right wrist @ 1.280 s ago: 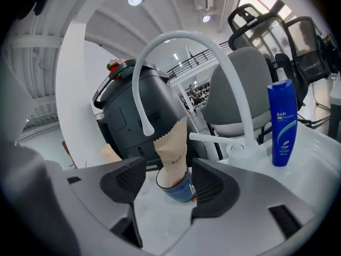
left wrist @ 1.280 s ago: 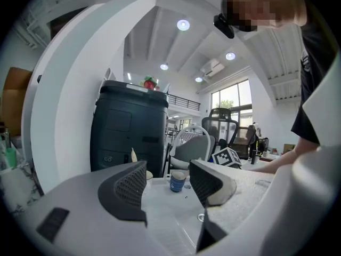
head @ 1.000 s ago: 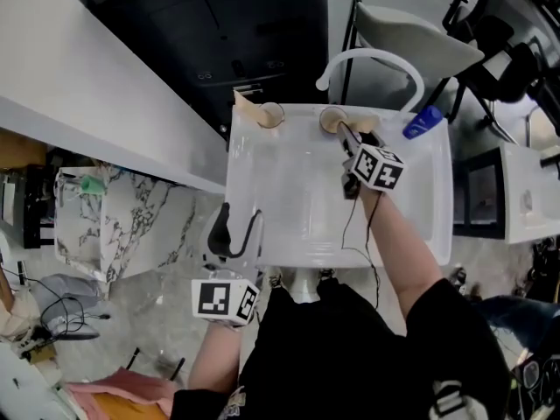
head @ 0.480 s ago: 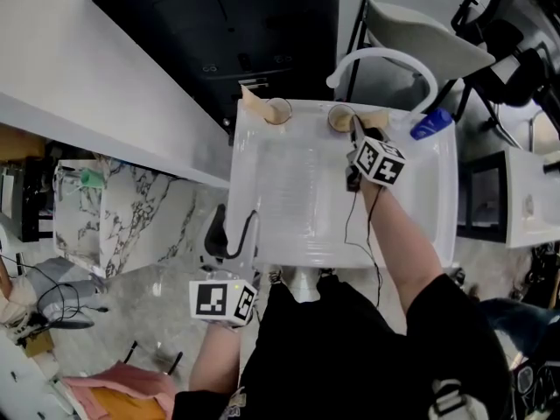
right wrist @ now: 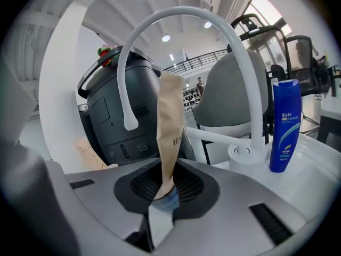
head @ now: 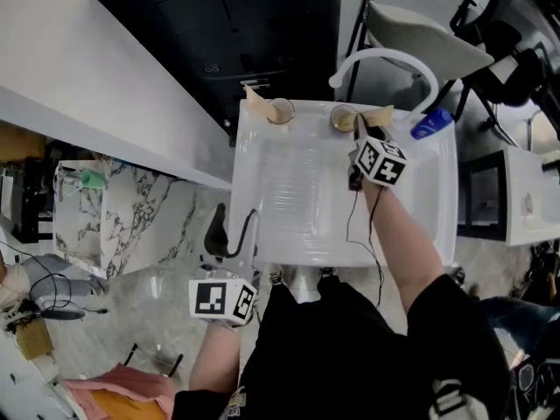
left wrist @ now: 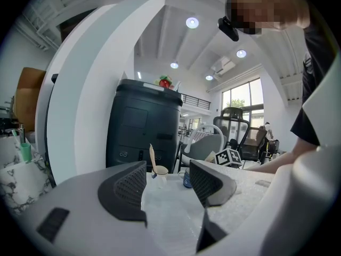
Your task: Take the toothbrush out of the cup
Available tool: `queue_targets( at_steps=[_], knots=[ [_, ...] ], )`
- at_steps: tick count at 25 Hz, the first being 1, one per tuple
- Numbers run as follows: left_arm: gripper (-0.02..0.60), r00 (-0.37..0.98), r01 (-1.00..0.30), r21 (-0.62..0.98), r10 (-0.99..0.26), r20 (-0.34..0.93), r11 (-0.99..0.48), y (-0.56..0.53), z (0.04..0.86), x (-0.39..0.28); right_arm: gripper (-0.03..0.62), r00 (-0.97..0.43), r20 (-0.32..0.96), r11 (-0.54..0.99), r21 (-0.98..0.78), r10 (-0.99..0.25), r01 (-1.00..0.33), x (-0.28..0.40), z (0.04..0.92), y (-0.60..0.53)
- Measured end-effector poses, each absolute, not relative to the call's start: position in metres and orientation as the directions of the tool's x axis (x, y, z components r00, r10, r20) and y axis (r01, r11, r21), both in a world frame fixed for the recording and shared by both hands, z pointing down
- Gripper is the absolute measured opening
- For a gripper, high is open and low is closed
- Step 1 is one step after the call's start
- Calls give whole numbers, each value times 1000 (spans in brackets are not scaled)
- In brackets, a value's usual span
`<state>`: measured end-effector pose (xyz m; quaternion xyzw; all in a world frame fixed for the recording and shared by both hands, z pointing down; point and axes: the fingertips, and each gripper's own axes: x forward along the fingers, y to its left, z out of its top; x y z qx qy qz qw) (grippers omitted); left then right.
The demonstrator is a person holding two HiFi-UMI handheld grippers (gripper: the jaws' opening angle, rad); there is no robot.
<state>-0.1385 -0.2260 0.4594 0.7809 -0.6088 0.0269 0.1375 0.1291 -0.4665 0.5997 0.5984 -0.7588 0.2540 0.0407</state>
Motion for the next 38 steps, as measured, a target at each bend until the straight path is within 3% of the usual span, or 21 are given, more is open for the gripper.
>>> queue_targets(
  at_steps=[17, 29, 38],
  knots=[
    [236, 347, -927, 206, -924, 162, -312, -226, 444, -128, 37, -332, 220, 264, -287, -917, -921, 126, 521, -428],
    [238, 427, -893, 214, -895, 131, -395, -230, 436, -116, 38, -459, 85, 455, -66, -884, -888, 87, 440, -356],
    [238, 493, -858, 215, -864, 97, -466, -228, 422, -102, 38, -487, 22, 487, -4, -873, -874, 77, 397, -289]
  ],
)
